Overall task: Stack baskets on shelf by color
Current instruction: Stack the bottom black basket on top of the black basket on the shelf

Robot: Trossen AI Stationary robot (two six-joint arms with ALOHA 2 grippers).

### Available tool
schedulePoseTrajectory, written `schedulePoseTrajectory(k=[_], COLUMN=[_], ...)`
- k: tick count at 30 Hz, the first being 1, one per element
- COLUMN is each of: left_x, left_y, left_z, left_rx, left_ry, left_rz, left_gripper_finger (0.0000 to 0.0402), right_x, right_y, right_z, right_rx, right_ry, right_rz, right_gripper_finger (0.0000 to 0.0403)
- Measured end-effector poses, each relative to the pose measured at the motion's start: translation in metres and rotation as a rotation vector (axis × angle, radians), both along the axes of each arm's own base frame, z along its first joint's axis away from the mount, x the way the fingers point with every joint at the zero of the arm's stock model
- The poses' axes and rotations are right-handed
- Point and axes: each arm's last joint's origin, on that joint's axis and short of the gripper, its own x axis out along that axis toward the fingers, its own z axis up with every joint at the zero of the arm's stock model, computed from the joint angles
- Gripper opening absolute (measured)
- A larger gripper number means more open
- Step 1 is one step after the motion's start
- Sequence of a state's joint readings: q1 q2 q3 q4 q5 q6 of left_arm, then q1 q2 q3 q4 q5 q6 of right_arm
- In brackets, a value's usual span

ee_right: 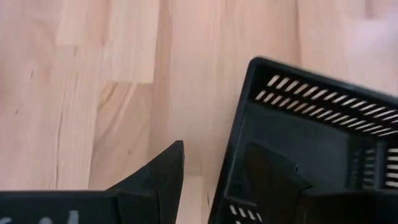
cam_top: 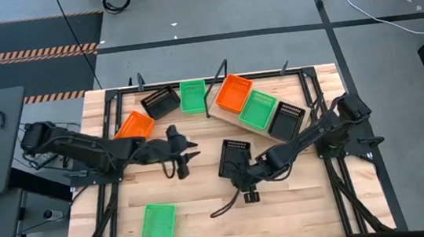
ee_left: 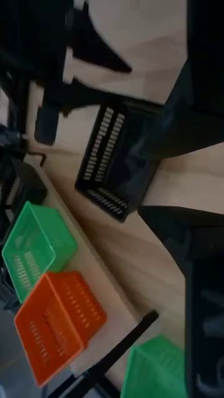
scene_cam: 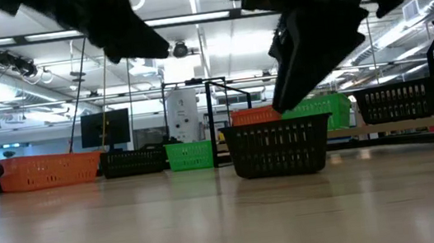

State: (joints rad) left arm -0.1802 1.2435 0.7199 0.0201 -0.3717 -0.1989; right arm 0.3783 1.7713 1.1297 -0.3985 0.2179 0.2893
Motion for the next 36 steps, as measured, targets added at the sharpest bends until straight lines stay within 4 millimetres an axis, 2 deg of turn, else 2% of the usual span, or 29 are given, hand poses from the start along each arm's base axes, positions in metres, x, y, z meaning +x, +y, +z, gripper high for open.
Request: schedulePoseTrajectory(k=[4,8,21,26,34,36], left_x=[-0.013,-0.021,-0.040,-0.042,-0.043,-0.043], left_y=[-0.006,-0.014,-0.042,-0.048,-0.053,-0.053], left_z=[-0.020,-0.033,-0.050,-0.049,-0.052,-0.056], left_rx=[-0.036,-0.063,-0.030,-0.026,0.010,0.024], left_ry=[-0.097,-0.103,-0.133,-0.136,-0.113,-0.088], left_rz=[-0.026,-0.044,-0.044,-0.064,-0.095,-0.098], left_gripper_finger=[0.0135,0.0129,0.0126,0.0126,0.0126,0.0126], right_x=[0.007,0.016,0.024,0.024,0.023,0.023], right_y=[-0.006,-0.012,-0.022,-0.022,-0.022,-0.021], right_z=[-0.010,-0.016,-0.027,-0.028,-0.028,-0.028], right_rx=[0.006,0.014,-0.035,-0.043,-0.021,-0.006], right_ry=[0.010,-0.019,-0.020,-0.020,-0.009,-0.013], right_rz=[-0.021,-0.040,-0.056,-0.044,-0.044,-0.058], right_gripper_finger=[0.0174,0.0174,0.0164,0.0126,0.0017,0.0011])
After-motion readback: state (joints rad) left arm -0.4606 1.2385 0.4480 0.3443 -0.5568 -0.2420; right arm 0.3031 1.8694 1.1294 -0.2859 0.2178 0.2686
